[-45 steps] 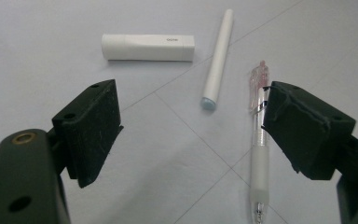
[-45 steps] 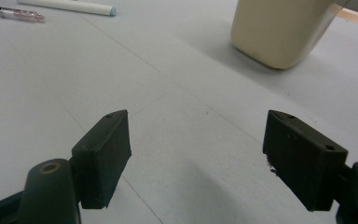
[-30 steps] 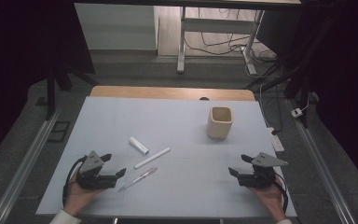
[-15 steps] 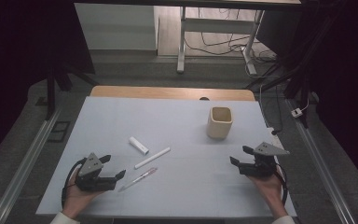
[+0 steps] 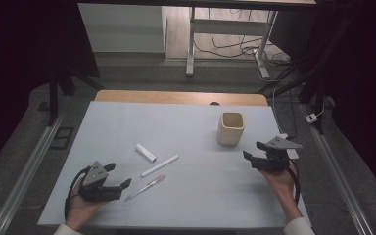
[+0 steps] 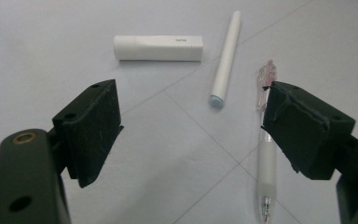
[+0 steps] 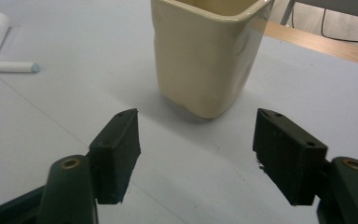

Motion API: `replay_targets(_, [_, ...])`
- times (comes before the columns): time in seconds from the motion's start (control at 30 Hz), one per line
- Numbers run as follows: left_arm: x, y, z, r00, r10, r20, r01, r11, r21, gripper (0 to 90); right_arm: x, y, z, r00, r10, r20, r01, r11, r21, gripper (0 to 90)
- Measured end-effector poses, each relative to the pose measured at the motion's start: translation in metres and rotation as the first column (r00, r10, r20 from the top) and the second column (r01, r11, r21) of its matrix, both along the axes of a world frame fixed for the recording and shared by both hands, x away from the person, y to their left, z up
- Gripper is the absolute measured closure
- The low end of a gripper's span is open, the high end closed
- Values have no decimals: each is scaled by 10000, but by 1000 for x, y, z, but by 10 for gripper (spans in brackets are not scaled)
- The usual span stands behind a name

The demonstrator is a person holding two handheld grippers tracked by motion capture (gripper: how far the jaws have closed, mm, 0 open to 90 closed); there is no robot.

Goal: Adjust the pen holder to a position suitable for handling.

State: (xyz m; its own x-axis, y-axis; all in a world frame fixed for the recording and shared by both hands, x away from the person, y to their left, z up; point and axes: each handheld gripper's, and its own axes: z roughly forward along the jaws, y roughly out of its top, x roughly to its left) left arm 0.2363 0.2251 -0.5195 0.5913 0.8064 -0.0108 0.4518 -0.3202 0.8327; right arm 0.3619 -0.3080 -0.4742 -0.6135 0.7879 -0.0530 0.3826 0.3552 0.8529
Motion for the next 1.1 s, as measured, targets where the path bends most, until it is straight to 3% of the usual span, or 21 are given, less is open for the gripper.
replay_targets(0.3, [1,-2,-1,9999,-95,-39,95,9999,70,185,16,-2,2,9992,-347,-181,351,9991,224,447])
replay_targets(0.63, [2,-2,-3,10000,-52,-70,52,10000,79,185,34,0,0,9972,-699,-253,701,9975,72,612])
replay_targets(0.77, [2,-2,-3,10000,-55,-59,55,9999,101,185,42,0,1,9972,-741,-98,740,9973,-28,723])
replay_targets(0.97, [2,-3,-3,10000,-65,-23,65,9999,122,185,49,0,-1,9969,-762,-214,757,9969,-195,890])
replay_targets(1.1, [1,-3,-3,10000,-67,-9,67,9999,110,187,54,1,-3,9946,-1003,-282,994,9946,-309,891])
